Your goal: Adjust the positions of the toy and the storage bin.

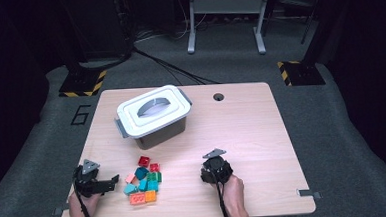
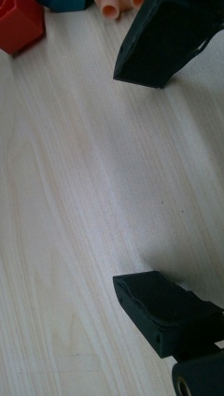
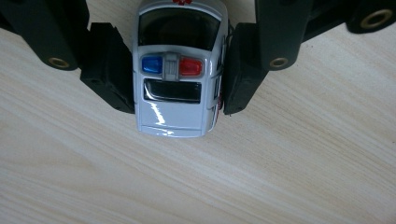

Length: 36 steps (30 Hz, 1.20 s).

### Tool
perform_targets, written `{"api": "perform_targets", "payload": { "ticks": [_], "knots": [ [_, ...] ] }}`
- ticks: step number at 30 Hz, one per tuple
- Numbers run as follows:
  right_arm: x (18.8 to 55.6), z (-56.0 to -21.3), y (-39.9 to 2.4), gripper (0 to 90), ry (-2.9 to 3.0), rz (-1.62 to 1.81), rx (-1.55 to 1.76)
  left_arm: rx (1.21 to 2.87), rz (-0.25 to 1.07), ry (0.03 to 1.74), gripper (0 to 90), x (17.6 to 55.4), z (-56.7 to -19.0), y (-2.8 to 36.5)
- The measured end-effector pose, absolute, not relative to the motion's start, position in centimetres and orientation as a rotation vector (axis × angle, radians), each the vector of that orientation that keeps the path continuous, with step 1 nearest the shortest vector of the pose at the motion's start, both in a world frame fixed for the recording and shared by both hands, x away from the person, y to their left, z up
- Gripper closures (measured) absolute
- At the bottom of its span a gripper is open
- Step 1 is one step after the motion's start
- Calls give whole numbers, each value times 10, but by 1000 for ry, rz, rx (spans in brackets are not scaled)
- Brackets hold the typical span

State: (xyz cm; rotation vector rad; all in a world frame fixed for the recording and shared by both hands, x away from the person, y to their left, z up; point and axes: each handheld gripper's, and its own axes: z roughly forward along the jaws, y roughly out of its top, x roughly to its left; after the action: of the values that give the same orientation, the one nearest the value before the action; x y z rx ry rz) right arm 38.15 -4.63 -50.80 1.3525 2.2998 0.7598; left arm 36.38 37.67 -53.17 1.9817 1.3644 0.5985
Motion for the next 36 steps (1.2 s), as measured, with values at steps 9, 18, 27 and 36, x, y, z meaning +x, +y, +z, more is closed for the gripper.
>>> {"api": "perform_targets", "payload": {
  "ticks": [9, 18, 27, 36],
  "knots": [
    [378, -507, -47, 477, 2284, 767, 1341, 1987, 597, 1365, 36, 364, -531, 377],
    [376, -497, -54, 478, 2248, 819, 1337, 1987, 596, 1365, 36, 364, -531, 377],
    [370, -478, -65, 478, 2198, 886, 1325, 1984, 598, 1364, 36, 364, -532, 377],
    [365, -464, -84, 478, 2150, 916, 1323, 1983, 599, 1365, 36, 364, -532, 377]
  ]
}}
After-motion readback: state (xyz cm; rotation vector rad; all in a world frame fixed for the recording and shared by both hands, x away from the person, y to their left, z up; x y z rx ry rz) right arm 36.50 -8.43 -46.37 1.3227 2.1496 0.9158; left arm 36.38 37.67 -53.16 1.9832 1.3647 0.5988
